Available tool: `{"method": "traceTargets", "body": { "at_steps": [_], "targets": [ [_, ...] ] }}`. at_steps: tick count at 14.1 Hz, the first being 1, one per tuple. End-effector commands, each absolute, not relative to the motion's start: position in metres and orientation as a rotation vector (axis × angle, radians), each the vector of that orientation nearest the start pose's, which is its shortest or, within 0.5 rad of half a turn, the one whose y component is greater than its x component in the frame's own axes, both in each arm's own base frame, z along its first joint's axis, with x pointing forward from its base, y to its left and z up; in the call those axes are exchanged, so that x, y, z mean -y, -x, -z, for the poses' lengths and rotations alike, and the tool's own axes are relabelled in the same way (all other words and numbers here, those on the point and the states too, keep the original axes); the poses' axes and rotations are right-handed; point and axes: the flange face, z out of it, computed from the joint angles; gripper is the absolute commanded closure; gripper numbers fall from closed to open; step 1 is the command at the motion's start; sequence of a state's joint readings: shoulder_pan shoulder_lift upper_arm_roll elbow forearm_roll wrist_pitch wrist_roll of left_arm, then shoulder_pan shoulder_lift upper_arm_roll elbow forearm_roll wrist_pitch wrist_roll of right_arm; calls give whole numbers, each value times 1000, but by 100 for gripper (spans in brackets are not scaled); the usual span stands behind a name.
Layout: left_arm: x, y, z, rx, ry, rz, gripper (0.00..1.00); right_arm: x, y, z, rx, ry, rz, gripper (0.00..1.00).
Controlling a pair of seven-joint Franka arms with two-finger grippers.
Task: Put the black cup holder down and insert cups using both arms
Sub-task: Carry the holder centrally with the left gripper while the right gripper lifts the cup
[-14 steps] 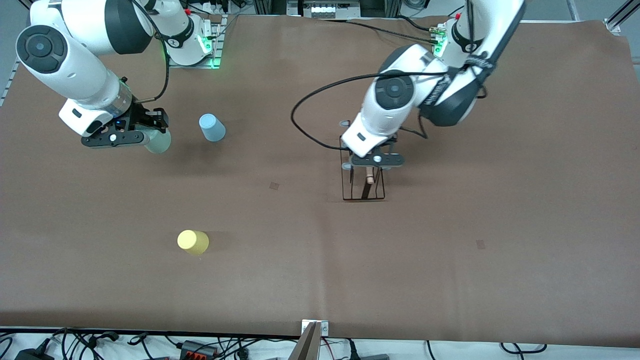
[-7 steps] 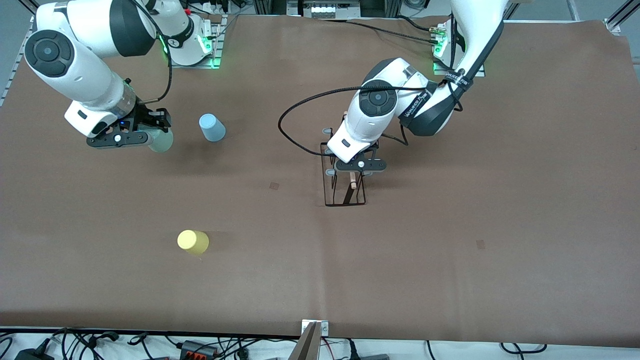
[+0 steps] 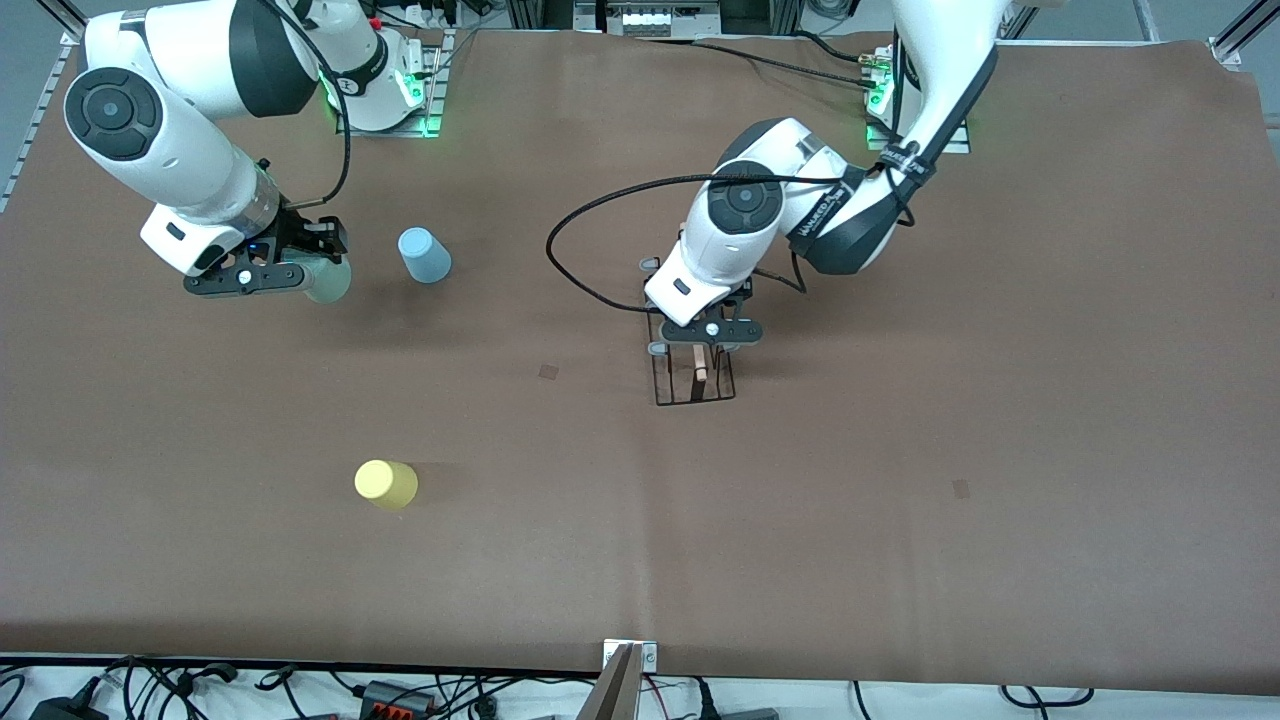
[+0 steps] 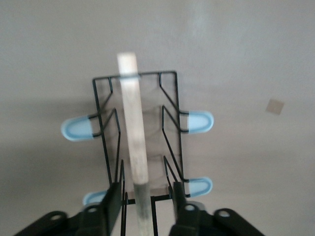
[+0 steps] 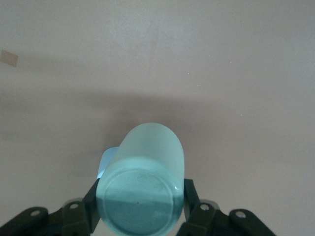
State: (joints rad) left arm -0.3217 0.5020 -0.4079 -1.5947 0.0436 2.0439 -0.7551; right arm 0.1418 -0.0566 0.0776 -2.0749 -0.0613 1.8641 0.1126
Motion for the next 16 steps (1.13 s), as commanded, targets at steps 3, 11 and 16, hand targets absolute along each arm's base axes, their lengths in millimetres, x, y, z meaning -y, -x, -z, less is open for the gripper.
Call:
{"method": "traceTargets", "body": {
  "at_steps": [3, 11, 16],
  "targets": [
    [331, -570, -446, 50, 3117, -22, 0, -118, -498, -444, 137, 3136, -253, 91],
    [145, -614, -527, -172, 3033, -143, 0, -301, -442, -460, -303, 3141, -200, 91],
    [80, -607, -551, -320, 3020, -207, 0, -418, -396, -448, -551, 3078, -166, 91]
  ]
}}
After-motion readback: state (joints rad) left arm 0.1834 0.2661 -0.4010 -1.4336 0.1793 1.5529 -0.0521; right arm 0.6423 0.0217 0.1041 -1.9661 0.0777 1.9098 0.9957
